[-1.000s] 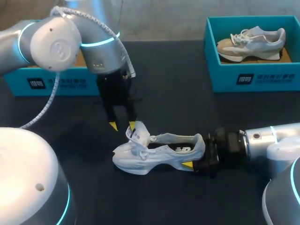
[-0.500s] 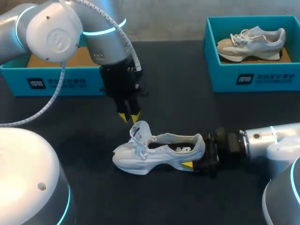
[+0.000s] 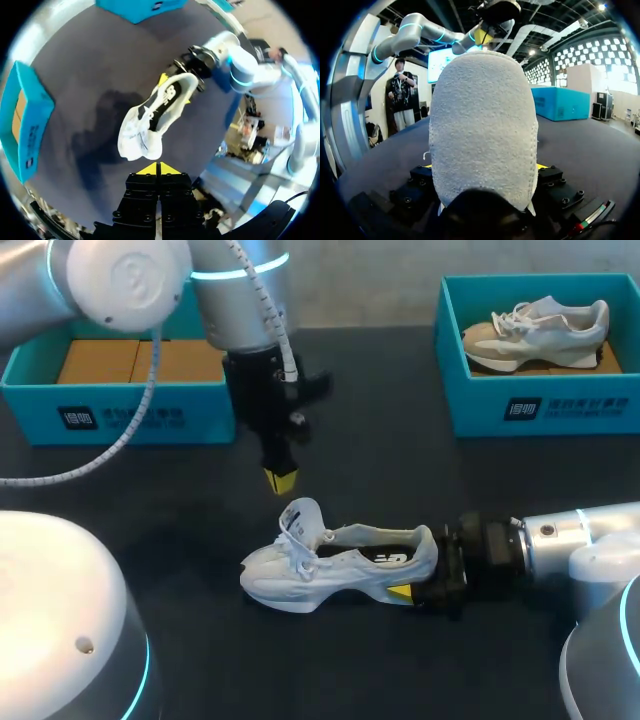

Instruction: Take the shoe out of the shoebox, open the shoe tongue, remove and reinsert the insole, then place the shoe into the shoebox

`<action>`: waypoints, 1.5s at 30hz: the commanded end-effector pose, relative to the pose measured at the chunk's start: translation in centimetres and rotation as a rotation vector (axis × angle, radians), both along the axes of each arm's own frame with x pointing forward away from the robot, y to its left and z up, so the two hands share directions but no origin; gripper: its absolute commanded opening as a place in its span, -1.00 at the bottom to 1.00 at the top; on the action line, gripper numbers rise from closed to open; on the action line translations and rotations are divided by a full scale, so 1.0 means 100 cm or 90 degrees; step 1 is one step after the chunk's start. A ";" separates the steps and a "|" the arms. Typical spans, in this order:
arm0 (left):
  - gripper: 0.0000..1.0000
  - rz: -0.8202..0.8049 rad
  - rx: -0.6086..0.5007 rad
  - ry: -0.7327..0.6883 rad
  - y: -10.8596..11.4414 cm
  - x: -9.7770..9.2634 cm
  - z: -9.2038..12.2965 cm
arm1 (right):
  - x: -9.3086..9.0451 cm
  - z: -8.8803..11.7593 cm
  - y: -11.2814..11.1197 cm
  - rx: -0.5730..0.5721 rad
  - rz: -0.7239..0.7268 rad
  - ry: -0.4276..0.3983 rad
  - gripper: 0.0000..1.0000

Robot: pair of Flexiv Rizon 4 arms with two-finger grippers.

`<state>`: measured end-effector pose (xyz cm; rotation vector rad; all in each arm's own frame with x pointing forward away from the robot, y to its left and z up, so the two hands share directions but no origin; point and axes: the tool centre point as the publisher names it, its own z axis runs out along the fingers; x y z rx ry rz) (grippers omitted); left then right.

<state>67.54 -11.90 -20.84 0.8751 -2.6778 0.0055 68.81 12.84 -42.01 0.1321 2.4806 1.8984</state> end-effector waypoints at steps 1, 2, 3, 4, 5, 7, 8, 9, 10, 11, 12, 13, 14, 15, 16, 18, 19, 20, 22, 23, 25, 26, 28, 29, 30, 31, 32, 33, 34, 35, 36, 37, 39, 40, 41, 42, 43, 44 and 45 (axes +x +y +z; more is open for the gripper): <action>-1.00 -0.207 -0.037 -0.084 -0.001 -0.009 0.006 | 0.000 0.000 0.000 -0.003 0.000 0.000 -1.00; -1.00 -0.216 -0.042 -0.092 -0.001 -0.011 0.007 | 0.000 0.000 0.000 -0.003 0.000 0.000 -1.00; -1.00 -0.218 -0.048 -0.100 -0.001 -0.013 0.008 | 0.000 0.000 0.000 -0.003 0.000 0.000 -1.00; -1.00 -0.225 -0.055 -0.108 0.000 -0.015 0.009 | 0.000 0.000 0.000 -0.003 0.000 0.000 -1.00; -1.00 -0.227 -0.059 -0.115 0.000 -0.016 0.010 | 0.000 0.000 0.000 -0.003 0.000 0.000 -1.00; -1.00 -0.223 -0.064 -0.127 0.000 -0.017 0.011 | 0.000 0.000 0.000 -0.003 0.000 0.000 -1.00; -1.00 -0.223 -0.064 -0.127 0.000 -0.017 0.011 | 0.000 0.000 0.000 -0.003 0.000 0.000 -1.00; -1.00 -0.223 -0.064 -0.127 0.000 -0.017 0.011 | 0.000 0.000 0.000 -0.003 0.000 0.000 -1.00; -1.00 -0.223 -0.064 -0.127 0.000 -0.017 0.011 | 0.000 0.000 0.000 -0.003 0.000 0.000 -1.00; -1.00 -0.223 -0.064 -0.127 0.000 -0.017 0.011 | 0.000 0.000 0.000 -0.003 0.000 0.000 -1.00; -1.00 -0.223 -0.064 -0.127 0.000 -0.017 0.011 | 0.000 0.000 0.000 -0.003 0.000 0.000 -1.00; -1.00 -0.223 -0.064 -0.127 0.000 -0.017 0.011 | 0.000 0.000 0.000 -0.003 0.000 0.000 -1.00; -1.00 -0.223 -0.064 -0.127 0.000 -0.017 0.011 | 0.000 0.000 0.000 -0.003 0.000 0.000 -1.00; -1.00 -0.223 -0.064 -0.127 0.000 -0.017 0.011 | 0.000 0.000 0.000 -0.003 0.000 0.000 -1.00; -1.00 -0.223 -0.064 -0.127 0.000 -0.017 0.011 | 0.000 0.000 0.000 -0.003 0.000 0.000 -1.00; -1.00 -0.223 -0.064 -0.127 0.000 -0.017 0.011 | 0.000 0.000 0.000 -0.003 0.000 0.000 -1.00; -1.00 -0.223 -0.064 -0.127 0.000 -0.017 0.011 | 0.000 0.000 0.000 -0.003 0.000 0.000 -1.00; -1.00 -0.223 -0.064 -0.127 0.000 -0.017 0.011 | 0.000 0.000 0.000 -0.003 0.000 0.000 -1.00; -1.00 -0.223 -0.064 -0.127 0.000 -0.017 0.011 | 0.000 0.000 0.000 -0.003 0.000 0.000 -1.00; -1.00 -0.251 -0.072 -0.137 -0.003 -0.018 0.012 | 0.000 0.000 0.000 -0.003 0.000 0.000 -1.00; -1.00 -0.278 -0.105 -0.158 -0.009 -0.019 0.011 | 0.000 0.000 0.000 -0.003 0.000 0.000 -1.00; -1.00 -0.309 -0.119 -0.154 -0.014 -0.017 0.009 | 0.000 0.000 0.000 -0.003 0.000 0.000 -1.00; -1.00 -0.342 -0.137 -0.147 -0.024 -0.014 0.003 | 0.000 0.000 0.000 -0.003 0.000 0.000 -1.00; -1.00 -0.376 -0.151 -0.147 -0.028 -0.014 0.001 | 0.000 0.000 0.000 -0.003 0.000 0.000 -1.00; -1.00 -0.382 -0.147 -0.159 -0.032 -0.016 -0.001 | 0.000 0.000 0.000 -0.003 0.000 0.000 -1.00; -1.00 -0.402 -0.152 -0.171 -0.036 -0.016 -0.003 | 0.000 0.000 0.000 -0.003 0.000 0.000 -1.00; -1.00 -0.424 -0.159 -0.168 -0.038 -0.017 -0.005 | 0.000 0.000 0.000 -0.003 0.000 0.000 -1.00; -1.00 -0.424 -0.155 -0.174 -0.042 -0.017 -0.008 | 0.000 0.000 0.000 -0.003 0.000 0.000 -1.00; -1.00 -0.443 -0.162 -0.183 -0.044 -0.018 -0.010 | 0.000 0.000 0.000 -0.003 0.000 0.000 -1.00; -1.00 -0.451 -0.167 -0.181 -0.046 -0.019 -0.011 | 0.000 0.000 0.000 -0.003 0.000 0.000 -1.00; -1.00 -0.464 -0.168 -0.184 -0.049 -0.019 -0.013 | 0.000 0.000 0.000 -0.003 0.000 0.000 -1.00; -1.00 -0.476 -0.174 -0.195 -0.050 -0.020 -0.014 | 0.000 0.000 0.000 -0.003 0.000 0.000 -1.00; -1.00 -0.487 -0.178 -0.193 -0.054 -0.020 -0.017 | 0.000 0.000 0.000 -0.003 0.000 0.000 -1.00; -1.00 -0.487 -0.177 -0.198 -0.056 -0.019 -0.018 | 0.000 0.000 0.000 -0.003 0.000 0.000 -1.00; -1.00 -0.488 -0.168 -0.204 -0.058 -0.019 -0.021 | 0.000 0.000 0.000 -0.003 0.000 0.000 -1.00; -1.00 -0.499 -0.177 -0.200 -0.060 -0.019 -0.023 | 0.000 0.000 0.000 -0.003 0.000 0.000 -1.00; -1.00 -0.498 -0.176 -0.199 -0.061 -0.019 -0.025 | 0.000 0.000 0.000 -0.003 0.000 0.000 -1.00; -1.00 -0.503 -0.175 -0.199 -0.062 -0.019 -0.028 | 0.000 0.000 0.000 -0.003 0.000 0.000 -1.00; -1.00 -0.505 -0.177 -0.198 -0.063 -0.020 -0.031 | 0.000 0.000 0.000 -0.003 0.000 0.000 -1.00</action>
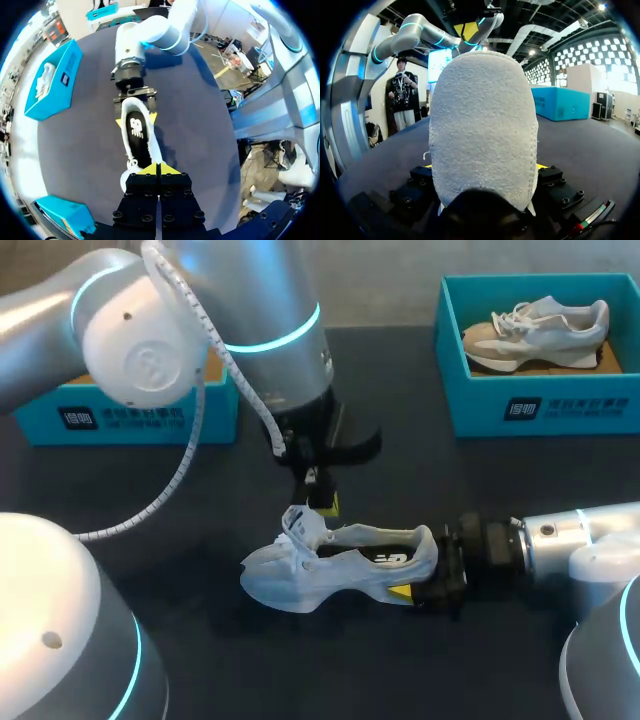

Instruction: Take the shoe out of the shoebox, open the shoe tongue, remove and reinsert the insole, then place the shoe into the shoebox

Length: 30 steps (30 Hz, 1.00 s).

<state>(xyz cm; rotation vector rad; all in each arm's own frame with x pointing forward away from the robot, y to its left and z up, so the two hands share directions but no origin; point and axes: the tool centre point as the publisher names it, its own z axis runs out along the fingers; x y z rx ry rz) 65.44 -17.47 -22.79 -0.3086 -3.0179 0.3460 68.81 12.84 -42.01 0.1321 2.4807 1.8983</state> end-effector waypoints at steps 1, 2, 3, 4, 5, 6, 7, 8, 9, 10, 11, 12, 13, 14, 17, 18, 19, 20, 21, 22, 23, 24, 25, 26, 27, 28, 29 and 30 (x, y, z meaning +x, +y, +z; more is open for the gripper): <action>-1.00 -0.008 0.002 0.003 -0.008 0.000 -0.015 | 0.000 0.000 0.000 -0.003 0.000 0.000 -1.00; -1.00 -0.013 0.003 0.000 -0.009 -0.001 -0.020 | 0.000 0.000 0.000 -0.003 0.000 0.000 -1.00; -1.00 -0.021 0.003 0.007 -0.010 -0.001 -0.024 | 0.000 0.000 0.000 -0.003 0.000 0.000 -1.00; -1.00 -0.021 0.003 0.007 -0.010 -0.001 -0.024 | 0.000 0.000 0.000 -0.003 0.000 0.000 -1.00; -1.00 -0.021 0.003 0.007 -0.010 -0.001 -0.024 | 0.000 0.000 0.000 -0.003 0.000 0.000 -1.00; -1.00 -0.021 0.003 0.007 -0.010 -0.001 -0.024 | 0.000 0.000 0.000 -0.003 0.000 0.000 -1.00; -1.00 -0.021 0.003 0.007 -0.010 -0.001 -0.024 | 0.000 0.000 0.000 -0.003 0.000 0.000 -1.00; -1.00 -0.021 0.003 0.007 -0.010 -0.001 -0.024 | 0.000 0.000 0.000 -0.003 0.000 0.000 -1.00; -1.00 -0.021 0.003 0.007 -0.010 -0.001 -0.024 | 0.000 0.000 0.000 -0.003 0.000 0.000 -1.00; -1.00 -0.021 0.003 0.007 -0.010 -0.001 -0.024 | 0.000 0.000 0.000 -0.003 0.000 0.000 -1.00; -1.00 -0.021 0.003 0.007 -0.010 -0.001 -0.024 | 0.000 0.000 0.000 -0.003 0.000 0.000 -1.00; -1.00 -0.021 0.003 0.007 -0.010 -0.001 -0.024 | 0.000 0.000 0.000 -0.003 0.000 0.000 -1.00; -1.00 -0.021 0.003 0.007 -0.010 -0.001 -0.024 | 0.000 0.000 0.000 -0.003 0.000 0.000 -1.00; -1.00 -0.021 0.003 0.007 -0.010 -0.001 -0.024 | 0.000 0.000 0.000 -0.003 0.000 0.000 -1.00; -1.00 -0.021 0.003 0.007 -0.010 -0.001 -0.024 | 0.000 0.000 0.000 -0.003 0.000 0.000 -1.00; -1.00 -0.021 0.003 0.007 -0.010 -0.001 -0.024 | 0.000 0.000 0.000 -0.003 0.000 0.000 -1.00; -1.00 -0.033 -0.003 0.003 -0.011 -0.001 -0.026 | 0.000 0.000 0.000 -0.003 0.000 0.000 -1.00; -1.00 -0.041 -0.008 0.002 -0.012 -0.002 -0.029 | 0.000 0.000 0.000 -0.003 0.000 0.000 -1.00; -1.00 -0.045 -0.008 0.008 -0.015 -0.001 -0.033 | 0.000 0.000 0.000 -0.003 0.000 0.000 -1.00; -1.00 -0.052 -0.017 0.004 -0.015 -0.002 -0.035 | 0.000 0.000 0.000 -0.003 0.000 0.000 -1.00; -1.00 -0.047 -0.007 0.005 -0.018 -0.001 -0.039 | 0.000 0.000 0.000 -0.003 0.000 0.000 -1.00; -1.00 -0.052 -0.007 0.012 -0.020 0.001 -0.042 | 0.000 0.000 0.000 -0.003 0.000 0.000 -1.00; -1.00 -0.057 -0.011 0.012 -0.021 0.002 -0.044 | 0.000 0.000 0.000 -0.003 0.000 0.000 -1.00; -1.00 -0.045 -0.002 0.009 -0.023 0.004 -0.048 | 0.000 0.000 0.000 -0.003 0.000 0.000 -1.00; -1.00 -0.051 -0.002 0.016 -0.025 0.006 -0.052 | 0.000 0.000 0.000 -0.003 0.000 0.000 -1.00; -1.00 -0.053 -0.006 0.018 -0.025 0.007 -0.053 | 0.000 0.000 0.000 -0.003 0.000 0.000 -1.00; -1.00 -0.047 -0.002 0.015 -0.026 0.008 -0.056 | 0.000 0.000 0.000 -0.003 0.000 0.000 -1.00; -1.00 -0.053 -0.008 0.020 -0.027 0.010 -0.060 | 0.000 0.000 0.000 -0.003 0.000 0.000 -1.00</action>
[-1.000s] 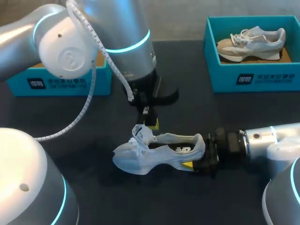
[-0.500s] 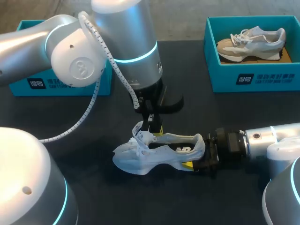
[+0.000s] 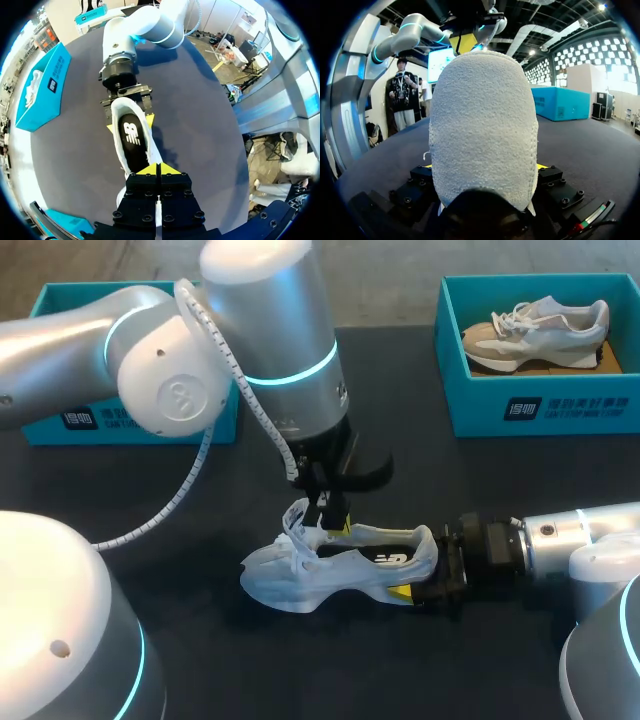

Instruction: Take the shoe out of the shoebox, open the shoe tongue, remove and reinsert the insole, then place the shoe into the shoebox

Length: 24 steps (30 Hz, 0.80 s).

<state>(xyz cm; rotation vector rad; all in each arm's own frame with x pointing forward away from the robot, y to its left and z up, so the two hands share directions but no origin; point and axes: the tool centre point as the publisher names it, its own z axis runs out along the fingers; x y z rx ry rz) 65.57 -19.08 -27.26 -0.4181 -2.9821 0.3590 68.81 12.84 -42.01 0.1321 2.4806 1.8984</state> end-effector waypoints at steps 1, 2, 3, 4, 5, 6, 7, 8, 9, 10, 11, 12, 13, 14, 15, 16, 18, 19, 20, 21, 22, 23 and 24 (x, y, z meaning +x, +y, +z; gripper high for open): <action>-1.00 -0.006 -0.001 0.012 -0.012 0.010 -0.018 | 0.000 0.000 0.000 -0.003 0.000 0.000 -1.00; -1.00 -0.002 0.004 0.010 -0.014 0.011 -0.021 | 0.000 0.000 0.000 -0.003 0.000 0.000 -1.00; -1.00 -0.004 0.003 0.010 -0.015 0.012 -0.024 | 0.000 0.000 0.000 -0.003 0.000 0.000 -1.00; -1.00 -0.005 0.003 0.010 -0.016 0.013 -0.025 | 0.000 0.000 0.000 -0.003 0.000 0.000 -1.00; -1.00 -0.003 0.006 0.008 -0.017 0.014 -0.028 | 0.000 0.000 0.000 -0.003 0.000 0.000 -1.00; -1.00 -0.003 0.006 0.008 -0.018 0.015 -0.030 | 0.000 0.000 0.000 -0.003 0.000 0.000 -1.00; -1.00 -0.003 0.006 0.009 -0.019 0.016 -0.031 | 0.000 0.000 0.000 -0.003 0.000 0.000 -1.00; -1.00 0.000 0.007 0.008 -0.020 0.018 -0.033 | 0.000 0.000 0.000 -0.003 0.000 0.000 -1.00; -1.00 0.000 0.006 0.011 -0.021 0.018 -0.034 | 0.000 0.000 0.000 -0.003 0.000 0.000 -1.00; -1.00 0.000 0.005 0.009 -0.021 0.019 -0.035 | 0.000 0.000 0.000 -0.003 0.000 0.000 -1.00; -1.00 0.002 0.009 0.003 -0.022 0.020 -0.037 | 0.000 0.000 0.000 -0.003 0.000 0.000 -1.00; -1.00 0.002 0.009 0.004 -0.022 0.020 -0.039 | 0.000 0.000 0.000 -0.003 0.000 0.000 -1.00; -1.00 0.002 0.009 0.004 -0.023 0.020 -0.040 | 0.000 0.000 0.000 -0.003 0.000 0.000 -1.00; -1.00 0.004 0.012 0.003 -0.023 0.020 -0.043 | 0.000 0.000 0.000 -0.003 0.000 0.000 -1.00; -1.00 0.004 0.012 0.003 -0.023 0.021 -0.045 | 0.000 0.000 0.000 -0.003 0.000 0.000 -1.00; -1.00 0.004 0.012 0.005 -0.023 0.022 -0.047 | 0.000 0.000 0.000 -0.003 0.000 0.000 -1.00; -1.00 0.011 0.021 0.016 -0.024 0.024 -0.053 | 0.000 0.000 0.000 -0.003 0.000 0.000 -1.00; -1.00 0.013 0.022 0.018 -0.025 0.025 -0.056 | 0.000 0.000 0.000 -0.003 0.000 0.000 -1.00; -1.00 0.017 0.025 0.019 -0.025 0.026 -0.058 | 0.000 0.000 0.000 -0.003 0.000 0.000 -1.00; -1.00 0.020 0.027 0.029 -0.025 0.028 -0.062 | 0.000 0.000 0.000 -0.003 0.000 0.000 -1.00; -1.00 0.022 0.030 0.027 -0.026 0.029 -0.064 | 0.000 0.000 0.000 -0.003 0.000 0.000 -1.00; -1.00 0.024 0.033 0.026 -0.027 0.030 -0.067 | 0.000 0.000 0.000 -0.003 0.000 0.000 -1.00; -1.00 0.027 0.038 0.034 -0.027 0.031 -0.069 | 0.000 0.000 0.000 -0.003 0.000 0.000 -1.00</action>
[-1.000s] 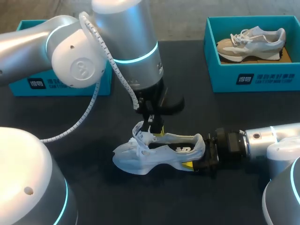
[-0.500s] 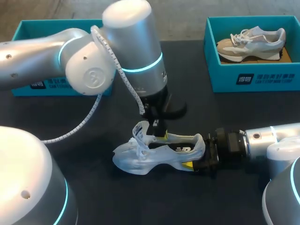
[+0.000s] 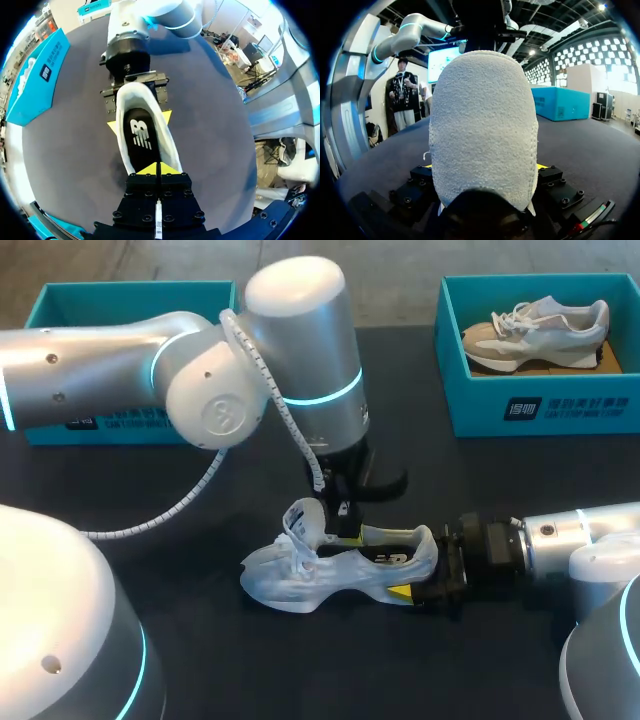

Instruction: Take the shoe out of the shoebox, open the shoe tongue, remove and reinsert the insole, then place the shoe into the shoebox

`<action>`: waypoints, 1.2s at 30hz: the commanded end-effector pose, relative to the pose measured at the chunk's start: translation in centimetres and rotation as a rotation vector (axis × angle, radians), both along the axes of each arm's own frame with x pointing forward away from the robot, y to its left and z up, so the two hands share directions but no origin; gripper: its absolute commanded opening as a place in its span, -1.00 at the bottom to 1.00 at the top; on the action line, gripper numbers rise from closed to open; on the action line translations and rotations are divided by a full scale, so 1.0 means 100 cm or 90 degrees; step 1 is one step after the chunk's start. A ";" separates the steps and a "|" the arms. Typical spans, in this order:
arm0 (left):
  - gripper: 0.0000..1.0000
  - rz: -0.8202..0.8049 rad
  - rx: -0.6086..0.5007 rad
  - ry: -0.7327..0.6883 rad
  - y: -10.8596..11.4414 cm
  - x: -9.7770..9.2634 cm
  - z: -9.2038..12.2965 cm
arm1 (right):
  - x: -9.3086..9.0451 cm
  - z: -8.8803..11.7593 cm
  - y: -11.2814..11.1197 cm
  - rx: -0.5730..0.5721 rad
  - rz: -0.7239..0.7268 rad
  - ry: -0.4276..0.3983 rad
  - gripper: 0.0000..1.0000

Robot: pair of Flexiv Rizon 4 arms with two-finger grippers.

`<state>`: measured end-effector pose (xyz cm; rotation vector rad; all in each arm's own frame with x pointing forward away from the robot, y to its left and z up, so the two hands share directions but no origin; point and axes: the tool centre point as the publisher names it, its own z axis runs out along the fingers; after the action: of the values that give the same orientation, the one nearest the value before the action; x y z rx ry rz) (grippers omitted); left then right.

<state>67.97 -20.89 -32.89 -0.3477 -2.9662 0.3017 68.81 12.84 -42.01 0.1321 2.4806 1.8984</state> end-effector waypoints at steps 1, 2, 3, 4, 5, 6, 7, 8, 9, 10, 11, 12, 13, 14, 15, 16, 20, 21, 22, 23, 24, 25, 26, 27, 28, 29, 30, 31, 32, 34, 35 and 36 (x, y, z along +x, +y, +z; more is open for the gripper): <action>-1.00 0.007 0.016 0.018 -0.010 0.008 -0.015 | 0.000 0.000 0.000 -0.003 0.000 0.000 -1.00; -1.00 0.010 0.019 0.020 -0.010 0.009 -0.017 | 0.000 0.000 0.000 -0.003 0.000 0.000 -1.00; -1.00 0.012 0.021 0.029 -0.010 0.009 -0.019 | 0.000 0.000 0.000 -0.003 0.000 0.000 -1.00; -1.00 0.012 0.022 0.030 -0.010 0.010 -0.021 | 0.000 0.000 0.000 -0.003 0.000 0.000 -1.00; -1.00 0.013 0.025 0.031 -0.010 0.009 -0.023 | 0.000 0.000 0.000 -0.003 0.000 0.000 -1.00; -1.00 0.012 0.027 0.033 -0.009 0.008 -0.024 | 0.000 0.000 0.000 -0.003 0.000 0.000 -1.00; -1.00 0.008 0.030 0.035 -0.008 0.005 -0.026 | 0.000 0.000 0.000 -0.003 0.000 0.000 -1.00; -1.00 0.006 0.032 0.036 -0.007 0.003 -0.027 | 0.000 0.000 0.000 -0.003 0.000 0.000 -1.00; -1.00 0.004 0.033 0.035 -0.007 0.001 -0.029 | 0.000 0.000 0.000 -0.003 0.000 0.000 -1.00; -1.00 0.003 0.034 0.036 -0.006 0.000 -0.030 | 0.000 0.000 0.000 -0.003 0.000 0.000 -1.00; -1.00 0.003 0.035 0.037 -0.006 -0.002 -0.031 | 0.000 0.000 0.000 -0.003 0.000 0.000 -1.00; -1.00 0.003 0.035 0.038 -0.006 -0.003 -0.032 | 0.000 0.000 0.000 -0.003 0.000 0.000 -1.00; -1.00 0.002 0.037 0.039 -0.005 -0.004 -0.034 | 0.000 0.000 0.000 -0.003 0.000 0.000 -1.00; -1.00 0.003 0.039 0.043 -0.005 -0.004 -0.036 | 0.000 0.000 0.000 -0.003 0.000 0.000 -1.00; -1.00 0.005 0.039 0.048 -0.004 -0.005 -0.037 | 0.000 0.000 0.000 -0.003 0.000 0.000 -1.00; -1.00 0.005 0.039 0.049 -0.002 -0.006 -0.039 | 0.000 0.000 0.000 -0.003 0.000 0.000 -1.00; -1.00 -0.002 0.045 0.054 0.004 -0.012 -0.042 | 0.000 0.000 0.000 -0.003 0.000 0.000 -1.00; -1.00 -0.003 0.045 0.054 0.005 -0.014 -0.042 | 0.000 0.000 0.000 -0.003 0.000 0.000 -1.00; -1.00 -0.006 0.046 0.055 0.007 -0.016 -0.043 | 0.000 0.000 0.000 -0.003 0.000 0.000 -1.00; -1.00 -0.006 0.047 0.055 0.008 -0.018 -0.043 | 0.000 0.000 0.000 -0.003 0.000 0.000 -1.00; -1.00 -0.007 0.049 0.053 0.009 -0.020 -0.044 | 0.000 0.000 0.000 -0.003 0.000 0.000 -1.00; -1.00 -0.007 0.050 0.052 0.010 -0.021 -0.044 | 0.000 0.000 0.000 -0.003 0.000 0.000 -1.00; -1.00 -0.008 0.051 0.052 0.010 -0.022 -0.045 | 0.000 0.000 0.000 -0.003 0.000 0.000 -1.00; -1.00 -0.009 0.053 0.052 0.011 -0.023 -0.047 | 0.000 0.000 0.000 -0.003 0.000 0.000 -1.00; -1.00 -0.009 0.055 0.052 0.011 -0.024 -0.048 | 0.000 0.000 0.000 -0.003 0.000 0.000 -1.00; -1.00 -0.010 0.059 0.060 0.011 -0.024 -0.049 | 0.000 0.000 0.000 -0.003 0.000 0.000 -1.00; -1.00 -0.011 0.060 0.061 0.011 -0.024 -0.050 | 0.000 0.000 0.000 -0.003 0.000 0.000 -1.00; -1.00 -0.010 0.061 0.060 0.011 -0.024 -0.051 | 0.000 0.000 0.000 -0.003 0.000 0.000 -1.00; -1.00 -0.009 0.062 0.060 0.010 -0.023 -0.052 | 0.000 0.000 0.000 -0.003 0.000 0.000 -1.00; -1.00 -0.008 0.063 0.059 0.010 -0.023 -0.053 | 0.000 0.000 0.000 -0.003 0.000 0.000 -1.00; -0.93 -0.009 0.060 0.061 0.010 -0.023 -0.053 | 0.000 0.000 0.000 -0.003 0.000 0.000 -1.00; -0.50 -0.009 0.060 0.061 0.009 -0.023 -0.053 | 0.000 0.000 0.000 -0.003 0.000 0.000 -1.00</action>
<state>65.72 -19.85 -37.88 -0.3322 -2.8725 0.1686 68.80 12.84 -42.01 0.1318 2.4806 1.8984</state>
